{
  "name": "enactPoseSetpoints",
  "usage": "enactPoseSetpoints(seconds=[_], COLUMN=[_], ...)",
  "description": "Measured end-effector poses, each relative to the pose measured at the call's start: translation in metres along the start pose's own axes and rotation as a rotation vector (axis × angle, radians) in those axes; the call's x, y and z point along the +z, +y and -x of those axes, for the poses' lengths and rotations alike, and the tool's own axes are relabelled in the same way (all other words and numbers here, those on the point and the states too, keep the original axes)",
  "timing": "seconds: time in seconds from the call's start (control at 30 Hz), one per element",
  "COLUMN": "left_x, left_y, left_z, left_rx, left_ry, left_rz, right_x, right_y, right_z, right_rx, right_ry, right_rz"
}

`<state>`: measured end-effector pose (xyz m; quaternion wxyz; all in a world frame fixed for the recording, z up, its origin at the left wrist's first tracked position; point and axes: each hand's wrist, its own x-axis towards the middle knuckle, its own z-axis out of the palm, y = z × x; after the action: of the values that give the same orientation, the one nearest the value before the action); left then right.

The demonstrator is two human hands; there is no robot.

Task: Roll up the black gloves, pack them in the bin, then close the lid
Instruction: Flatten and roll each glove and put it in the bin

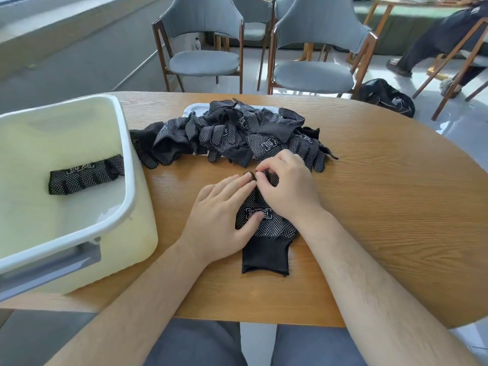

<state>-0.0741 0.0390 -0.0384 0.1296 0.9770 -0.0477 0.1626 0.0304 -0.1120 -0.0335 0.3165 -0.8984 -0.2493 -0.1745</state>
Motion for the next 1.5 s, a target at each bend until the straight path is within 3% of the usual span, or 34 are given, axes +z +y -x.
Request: enactPoseSetpoints(seconds=[0.1,0.5,0.67,0.87,1.03,1.17,1.23,1.33,1.4,1.5], left_x=[0.003,0.003,-0.001,0.017,0.016,0.015,0.015,0.016,0.015,0.012], left_y=[-0.001,-0.002,0.015,0.026,0.026,0.025,0.024,0.024,0.025,0.024], left_z=[-0.001,0.000,-0.012,-0.016,-0.016,-0.015,-0.015,-0.014,-0.012,-0.008], left_rx=[-0.013,-0.002,0.010,0.007,0.018,0.013,0.014,0.032,0.064,0.159], left_ry=[-0.093,-0.089,-0.027,-0.168,-0.173,-0.176,-0.173,-0.135,-0.040,0.099], left_rz=[-0.026,-0.002,0.142,0.060,0.053,0.073,0.080,0.113,0.156,0.200], right_x=[-0.007,-0.001,-0.014,-0.020,-0.016,-0.017,-0.017,-0.022,-0.031,-0.045], right_y=[0.008,0.008,0.016,0.027,0.025,0.024,0.024,0.027,0.031,0.036], right_z=[0.003,0.003,0.006,0.012,0.008,0.009,0.009,0.010,0.014,0.029], right_rx=[0.040,0.017,0.074,0.125,0.127,0.092,0.098,0.141,0.181,0.253], right_ry=[-0.006,-0.067,0.031,-0.021,-0.057,0.037,-0.017,-0.018,0.054,0.003], right_rz=[0.003,0.057,-0.044,-0.063,0.001,-0.055,-0.034,-0.075,-0.141,-0.205])
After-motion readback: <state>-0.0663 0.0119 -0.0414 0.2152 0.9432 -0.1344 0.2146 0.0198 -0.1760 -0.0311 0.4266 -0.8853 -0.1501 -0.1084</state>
